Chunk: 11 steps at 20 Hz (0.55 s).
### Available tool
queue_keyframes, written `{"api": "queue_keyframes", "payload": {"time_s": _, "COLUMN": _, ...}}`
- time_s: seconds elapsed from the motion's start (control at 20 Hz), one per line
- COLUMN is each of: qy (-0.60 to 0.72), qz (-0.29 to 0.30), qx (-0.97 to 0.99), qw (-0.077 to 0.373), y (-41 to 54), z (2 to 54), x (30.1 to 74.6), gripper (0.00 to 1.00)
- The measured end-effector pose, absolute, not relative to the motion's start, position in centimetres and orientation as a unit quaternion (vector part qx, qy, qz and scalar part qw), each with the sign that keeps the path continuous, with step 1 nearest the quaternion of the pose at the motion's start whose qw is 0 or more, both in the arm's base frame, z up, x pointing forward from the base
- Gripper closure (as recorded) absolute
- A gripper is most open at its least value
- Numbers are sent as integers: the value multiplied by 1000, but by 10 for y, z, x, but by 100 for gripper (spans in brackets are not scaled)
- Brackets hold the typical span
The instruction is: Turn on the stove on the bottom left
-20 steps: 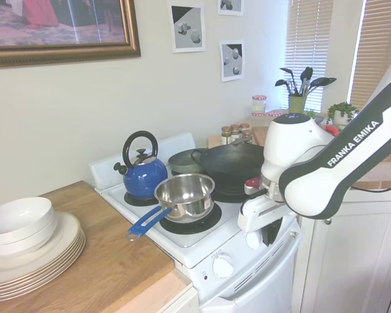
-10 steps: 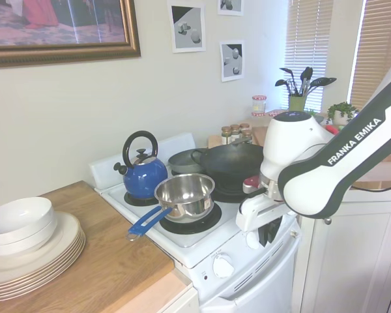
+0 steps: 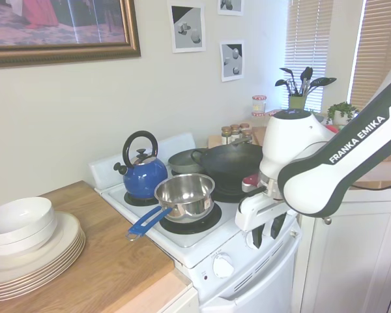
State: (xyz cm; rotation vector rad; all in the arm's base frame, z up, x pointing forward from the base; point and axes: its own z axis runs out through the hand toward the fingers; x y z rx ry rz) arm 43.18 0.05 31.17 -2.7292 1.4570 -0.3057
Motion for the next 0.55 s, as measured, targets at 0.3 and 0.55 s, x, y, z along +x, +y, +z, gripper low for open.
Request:
{"api": "queue_keyframes", "payload": {"time_s": 0.3, "qy": 466, "qz": -98, "qx": -879, "qw": 16, "y": 3, "z": 312, "x": 432, "gripper": 0}}
{"api": "queue_keyframes", "payload": {"time_s": 0.55, "qy": 466, "qz": -96, "qx": -879, "qw": 14, "y": 3, "z": 309, "x": 430, "gripper": 0}}
